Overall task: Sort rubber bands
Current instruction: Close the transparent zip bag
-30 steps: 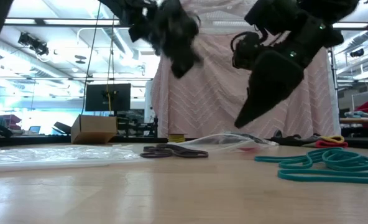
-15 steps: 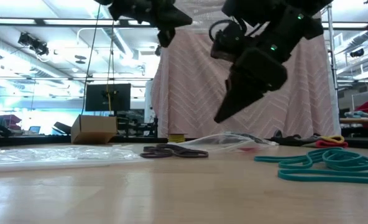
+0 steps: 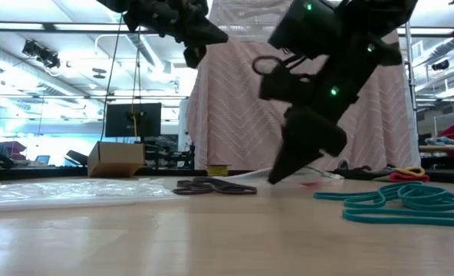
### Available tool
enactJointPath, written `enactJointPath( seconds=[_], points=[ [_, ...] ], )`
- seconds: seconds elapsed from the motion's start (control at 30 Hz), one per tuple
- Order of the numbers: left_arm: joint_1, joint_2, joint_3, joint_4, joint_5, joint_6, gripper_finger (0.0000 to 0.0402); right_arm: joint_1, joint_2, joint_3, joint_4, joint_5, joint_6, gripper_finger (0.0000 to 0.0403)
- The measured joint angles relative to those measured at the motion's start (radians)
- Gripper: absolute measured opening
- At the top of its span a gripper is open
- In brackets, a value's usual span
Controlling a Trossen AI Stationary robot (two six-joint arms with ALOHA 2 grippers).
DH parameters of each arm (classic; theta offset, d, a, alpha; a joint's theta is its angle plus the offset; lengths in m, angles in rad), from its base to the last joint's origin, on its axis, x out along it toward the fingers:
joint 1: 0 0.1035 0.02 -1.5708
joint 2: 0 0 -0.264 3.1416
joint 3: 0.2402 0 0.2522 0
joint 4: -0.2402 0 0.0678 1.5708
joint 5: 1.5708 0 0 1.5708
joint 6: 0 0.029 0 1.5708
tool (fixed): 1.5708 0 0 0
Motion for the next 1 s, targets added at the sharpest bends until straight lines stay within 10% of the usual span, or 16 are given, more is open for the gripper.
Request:
enactJointPath(
  seconds=[0.2, 0.6, 1.0],
  points=[
    [0.000, -0.002, 0.000, 0.005, 0.000, 0.009, 0.0010, -0.037, -0.017, 0.013, -0.145, -0.074, 0.137, 0.0016],
    [0.000, -0.002, 0.000, -0.031, 0.097, 0.261, 0.0020, -0.063, -0.361, 0.014, -0.088, -0.238, 0.174, 0.0000],
    [-0.044, -0.002, 0.000, -0.035, 0.117, 0.414, 0.0170, -0.191, -0.573, 0.014, -0.060, -0.392, 0.142, 0.0000]
  ],
)
